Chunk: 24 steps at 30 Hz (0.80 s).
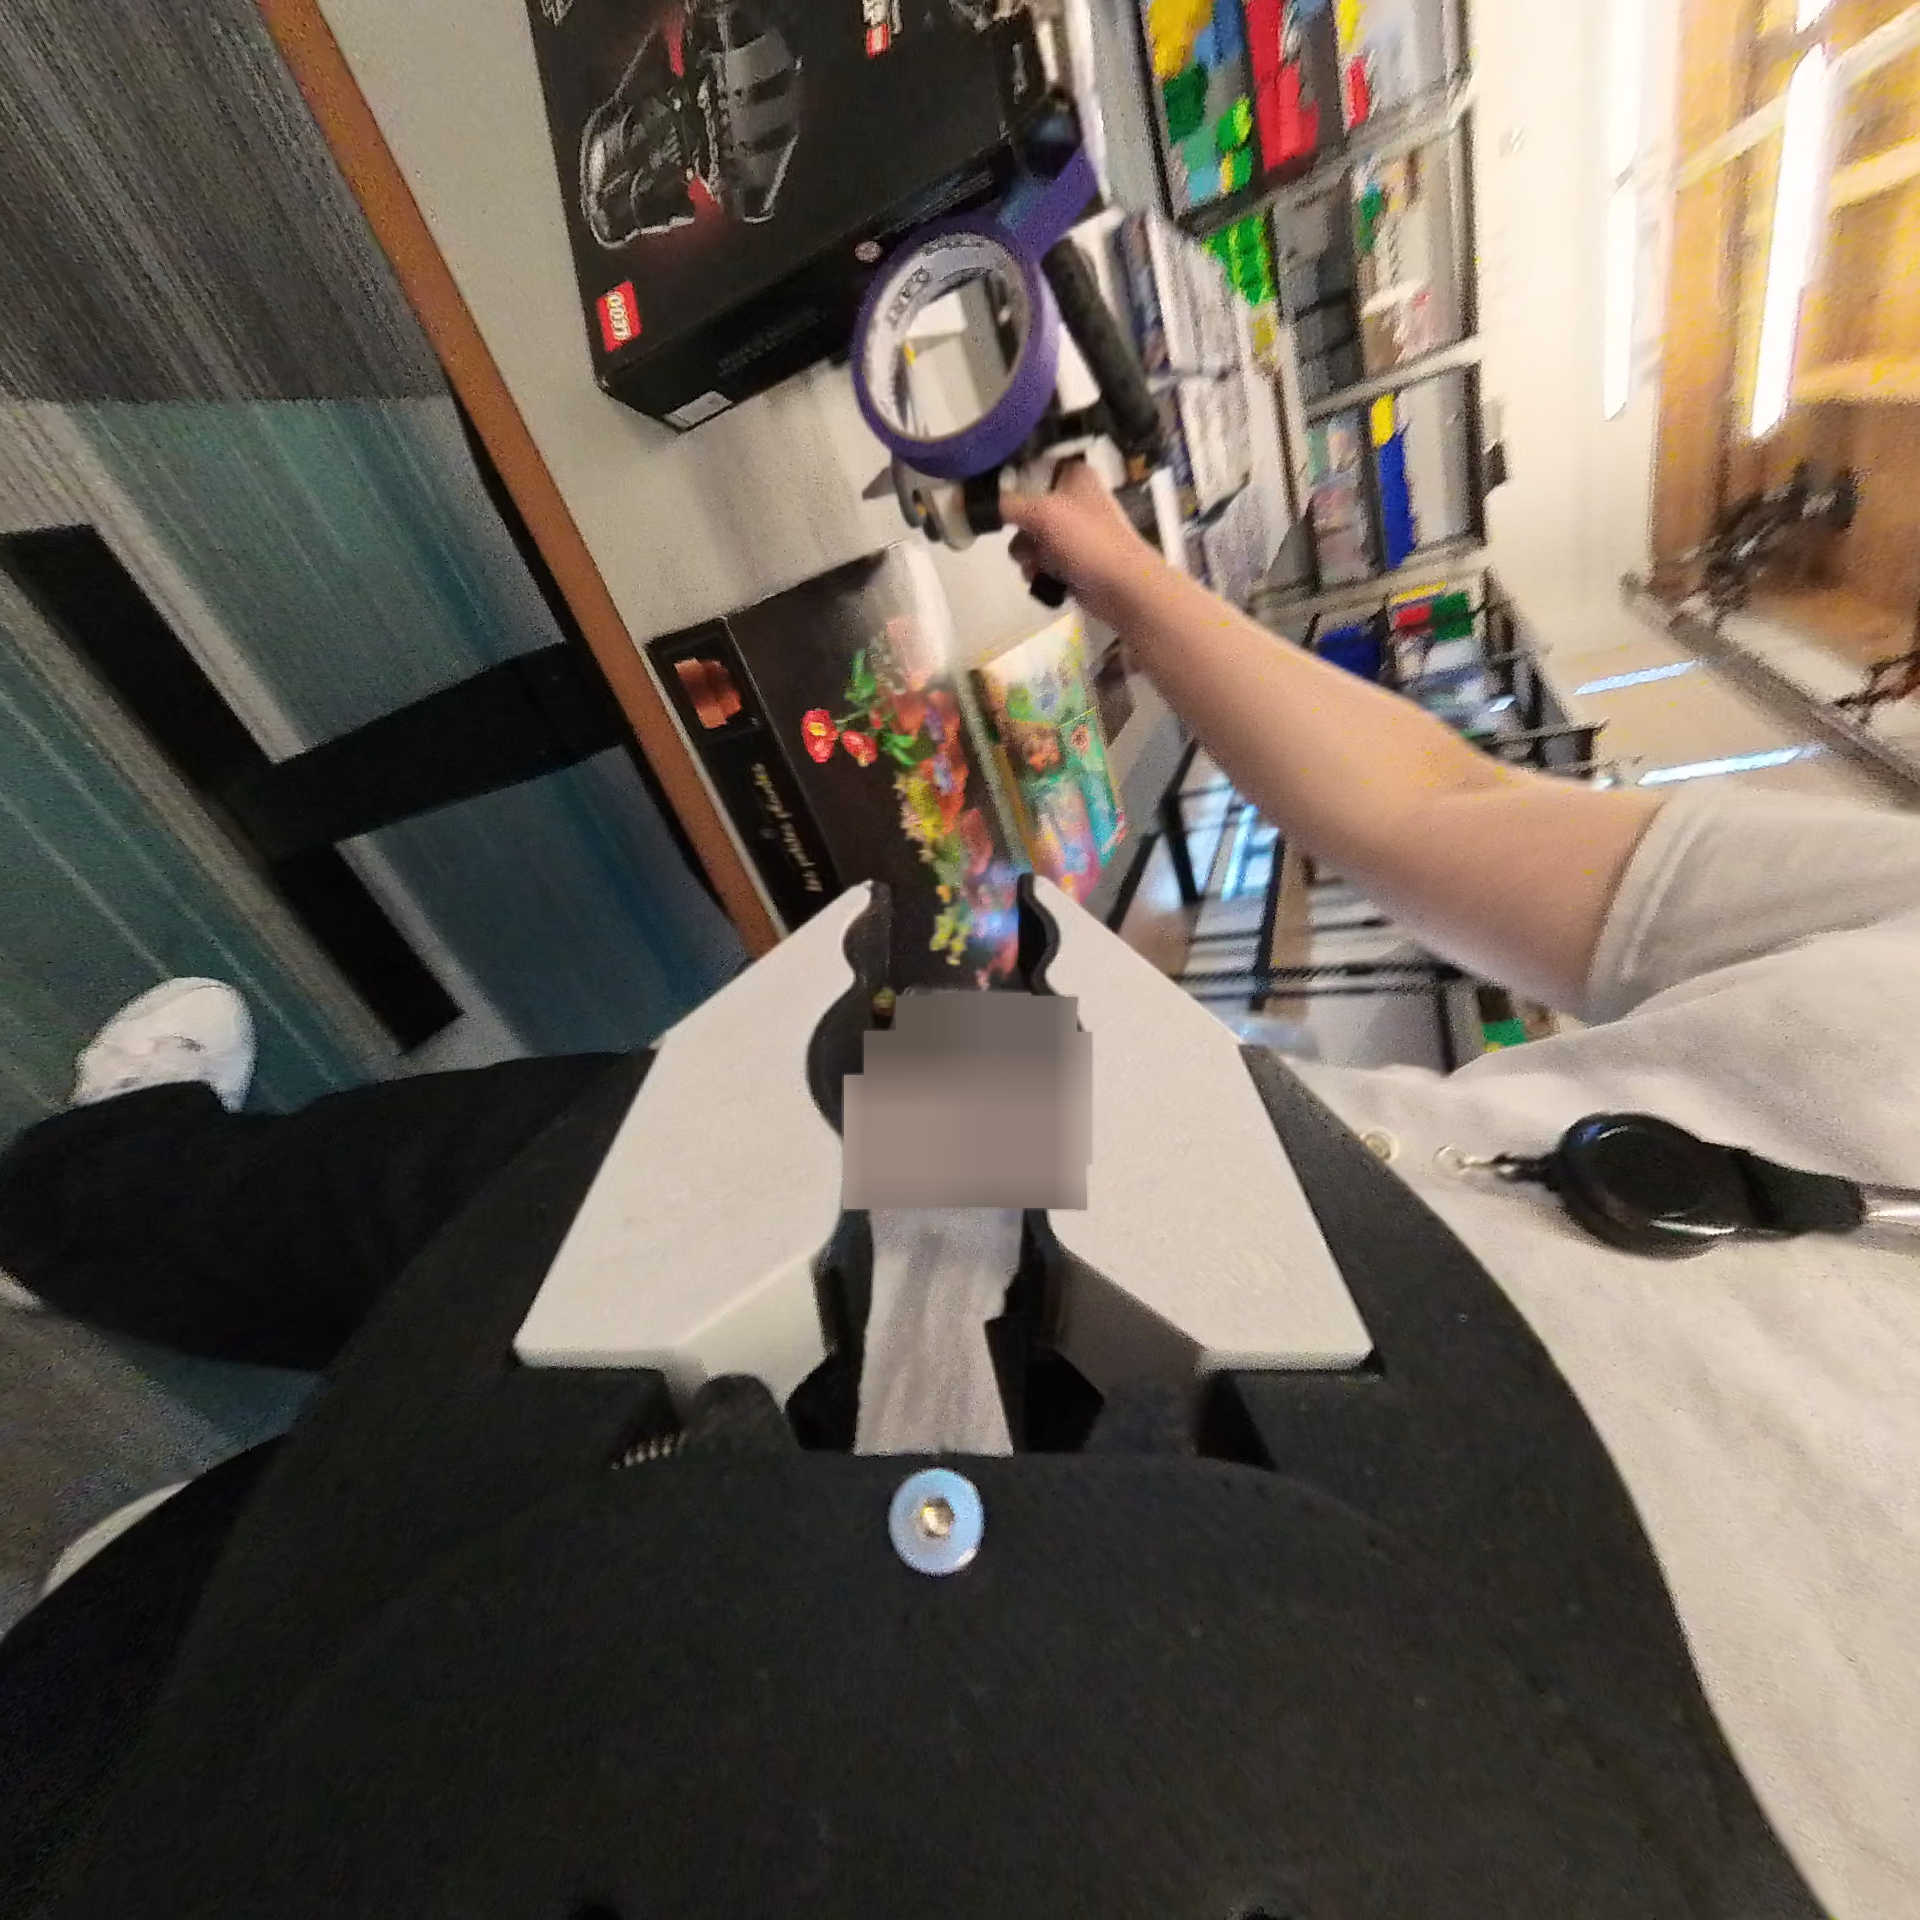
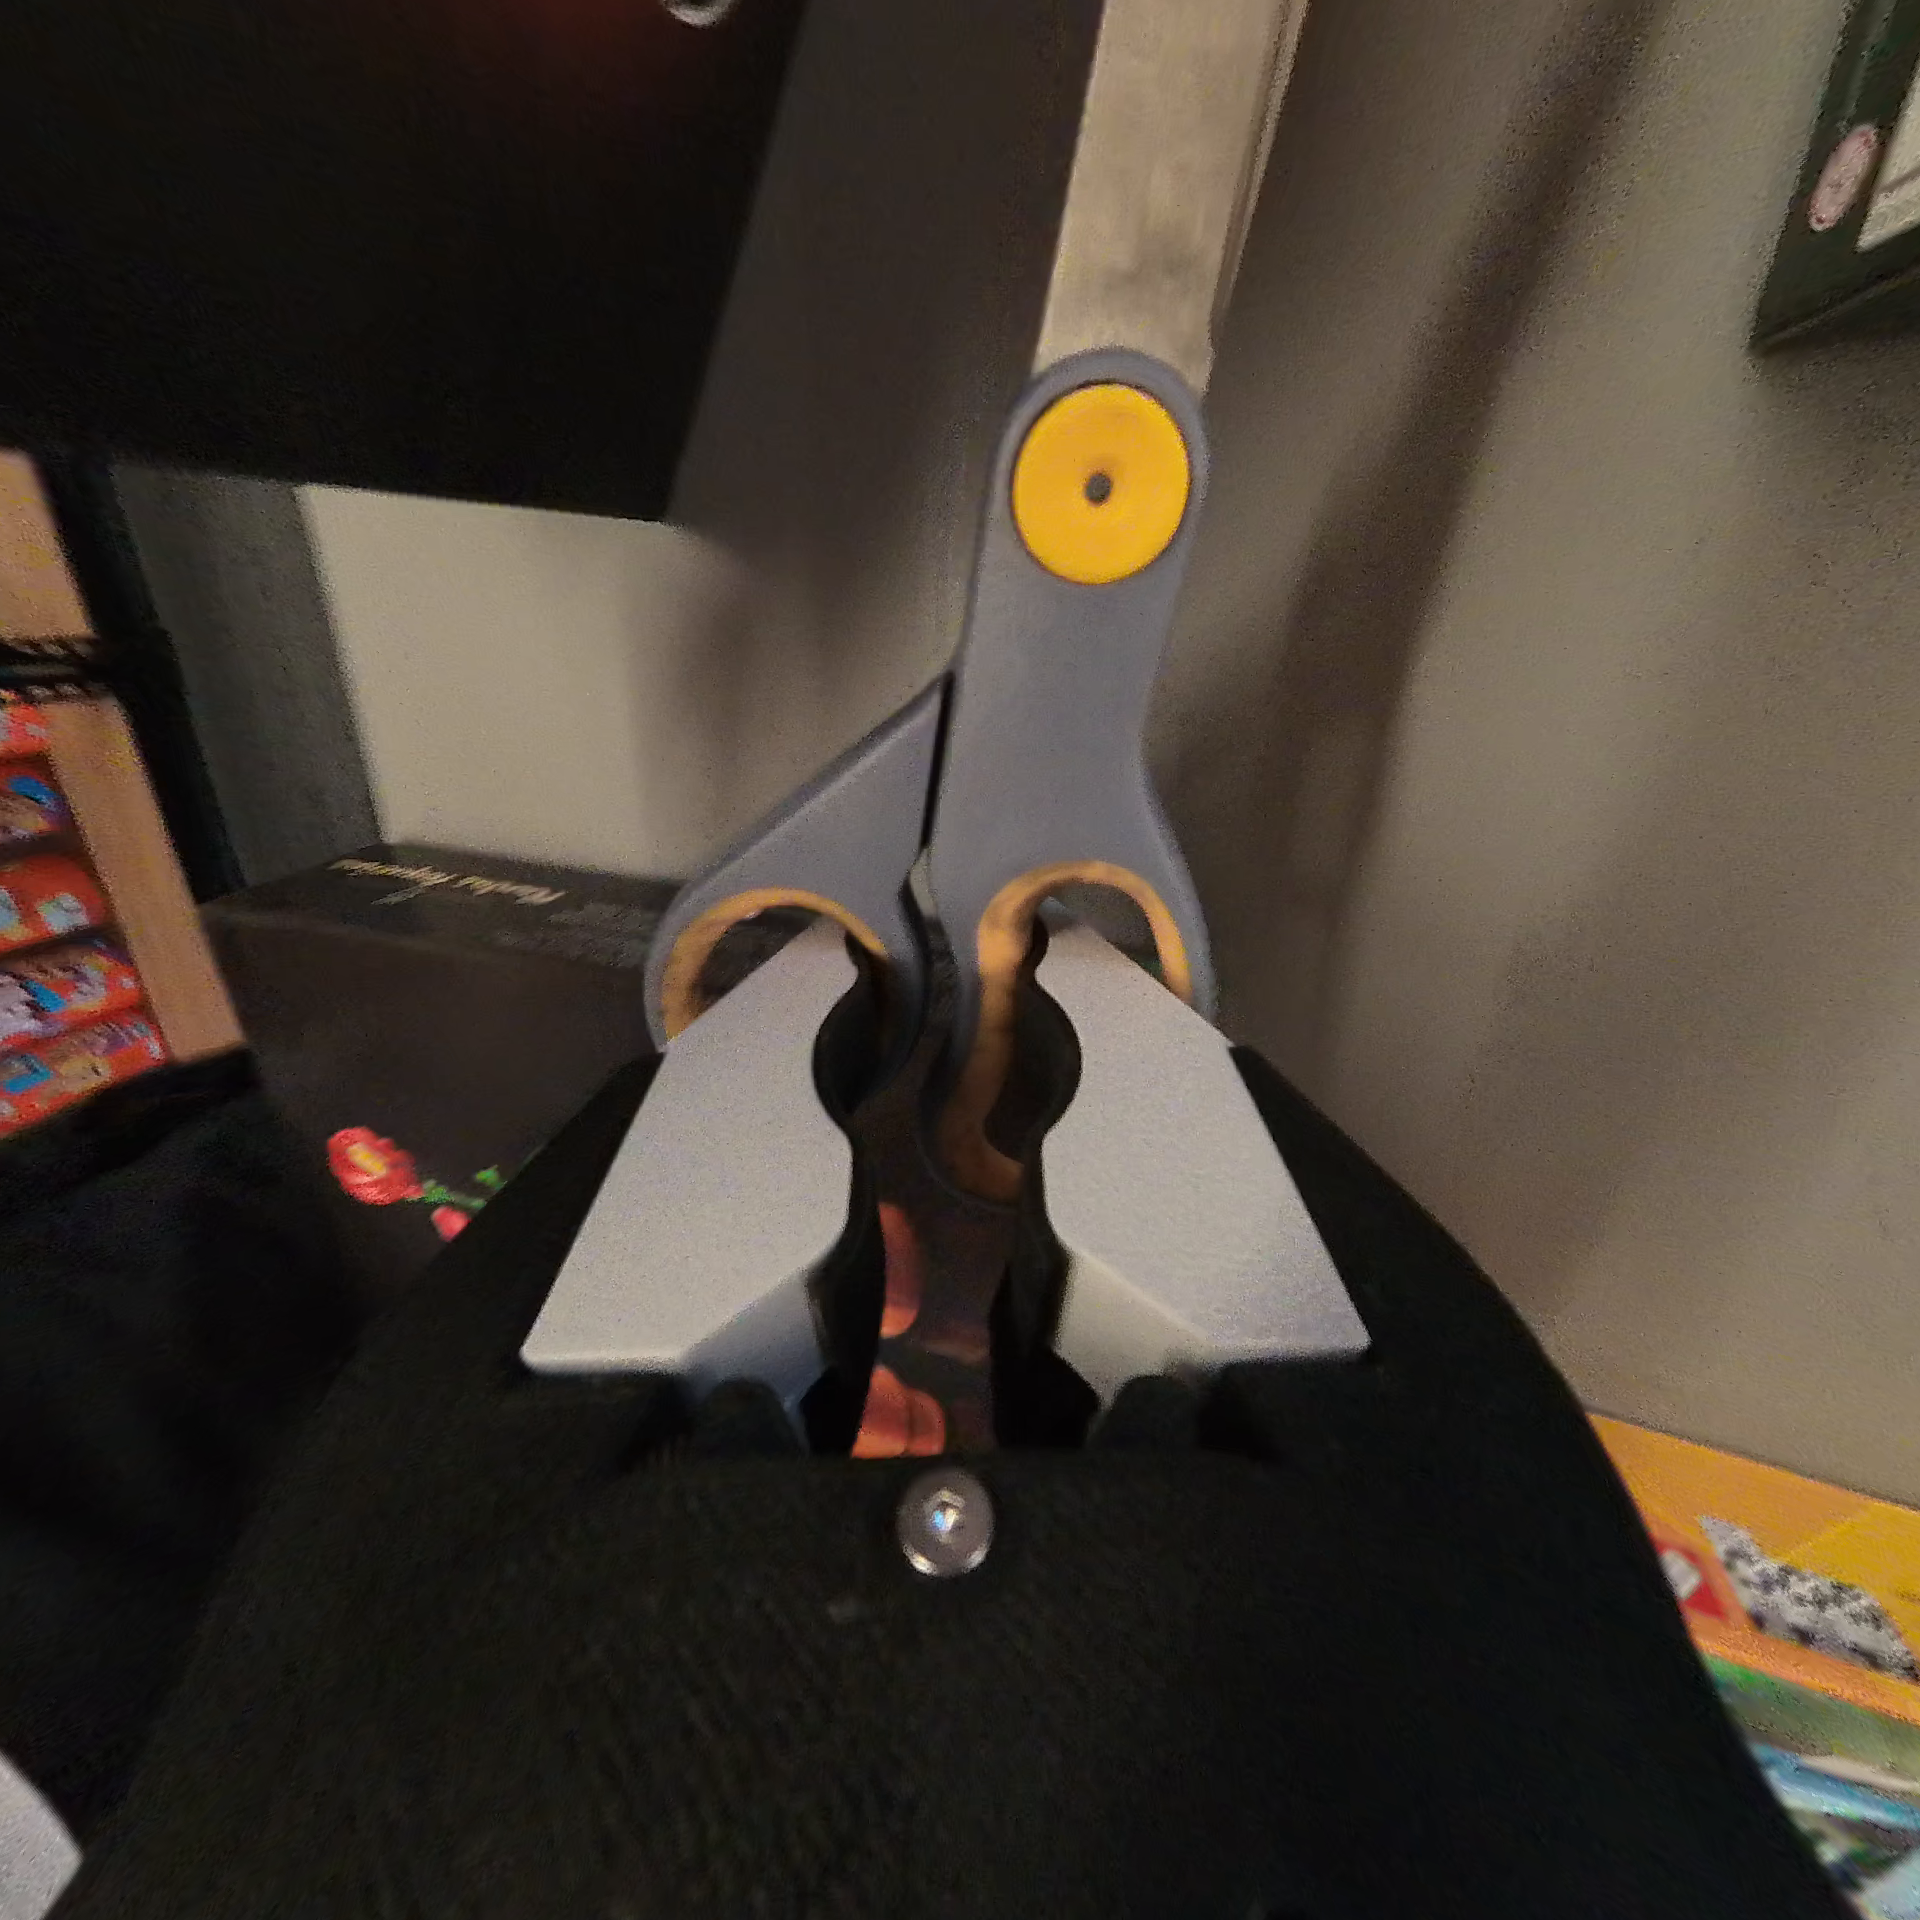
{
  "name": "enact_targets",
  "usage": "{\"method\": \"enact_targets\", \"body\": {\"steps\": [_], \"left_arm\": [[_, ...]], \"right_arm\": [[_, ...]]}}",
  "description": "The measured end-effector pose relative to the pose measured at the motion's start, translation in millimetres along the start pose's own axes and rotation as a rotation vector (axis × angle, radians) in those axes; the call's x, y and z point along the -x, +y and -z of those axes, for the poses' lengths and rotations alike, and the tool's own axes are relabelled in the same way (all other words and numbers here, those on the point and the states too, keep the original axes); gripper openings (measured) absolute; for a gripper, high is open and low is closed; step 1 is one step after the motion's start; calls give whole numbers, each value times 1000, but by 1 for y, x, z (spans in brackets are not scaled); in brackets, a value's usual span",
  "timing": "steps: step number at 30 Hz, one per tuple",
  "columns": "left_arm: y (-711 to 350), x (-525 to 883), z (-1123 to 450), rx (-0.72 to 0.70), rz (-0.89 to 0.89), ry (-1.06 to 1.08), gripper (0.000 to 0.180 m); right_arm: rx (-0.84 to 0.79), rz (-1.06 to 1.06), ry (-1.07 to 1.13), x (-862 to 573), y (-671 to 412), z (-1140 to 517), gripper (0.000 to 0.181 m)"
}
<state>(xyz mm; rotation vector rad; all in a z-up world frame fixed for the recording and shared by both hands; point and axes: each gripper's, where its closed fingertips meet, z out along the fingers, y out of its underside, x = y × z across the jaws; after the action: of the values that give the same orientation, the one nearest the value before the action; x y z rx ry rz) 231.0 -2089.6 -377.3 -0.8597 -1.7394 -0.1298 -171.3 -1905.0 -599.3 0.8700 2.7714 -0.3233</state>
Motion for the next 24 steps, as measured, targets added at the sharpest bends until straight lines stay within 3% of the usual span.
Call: {"method": "enact_targets", "body": {"steps": [7,15,24], "left_arm": [[-61,7,-48,223,-107,15,22],[-110,33,-83,479,-200,73,22],[-185,66,-108,812,-370,231,20]], "right_arm": [[113,-56,-23,-10,-8,-49,18],[23,-202,-42,-17,-23,-53,18],[105,-339,-1,-2,-13,-56,19]]}}
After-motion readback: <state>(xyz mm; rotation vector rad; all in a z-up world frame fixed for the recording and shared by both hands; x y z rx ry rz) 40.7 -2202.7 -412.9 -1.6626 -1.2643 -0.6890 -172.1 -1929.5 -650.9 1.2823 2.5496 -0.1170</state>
